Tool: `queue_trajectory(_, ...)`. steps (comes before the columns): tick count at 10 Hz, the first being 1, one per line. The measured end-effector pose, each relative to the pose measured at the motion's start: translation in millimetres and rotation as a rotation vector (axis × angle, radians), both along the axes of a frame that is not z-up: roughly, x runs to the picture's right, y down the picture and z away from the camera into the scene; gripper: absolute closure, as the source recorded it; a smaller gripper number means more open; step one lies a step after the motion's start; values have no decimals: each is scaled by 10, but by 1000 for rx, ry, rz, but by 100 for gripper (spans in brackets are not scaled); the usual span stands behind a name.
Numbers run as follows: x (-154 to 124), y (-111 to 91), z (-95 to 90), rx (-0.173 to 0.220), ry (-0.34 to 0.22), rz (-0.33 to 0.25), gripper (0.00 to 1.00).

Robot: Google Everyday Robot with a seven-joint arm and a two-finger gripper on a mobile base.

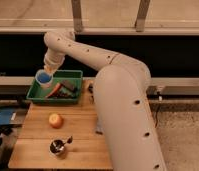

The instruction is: Stack cups into tray

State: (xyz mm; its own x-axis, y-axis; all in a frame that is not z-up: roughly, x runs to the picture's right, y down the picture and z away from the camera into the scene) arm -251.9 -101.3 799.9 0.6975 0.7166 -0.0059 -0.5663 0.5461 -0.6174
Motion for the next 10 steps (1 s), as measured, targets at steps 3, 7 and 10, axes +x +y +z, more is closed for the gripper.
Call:
queue_trajectory(3,-62,-18,73,3,5,-6,98)
queue_trajectory(7,-346,104,419,-56,-13,-56,98)
queue_trajectory(10,-569,181,750,-127,-31,-99,98)
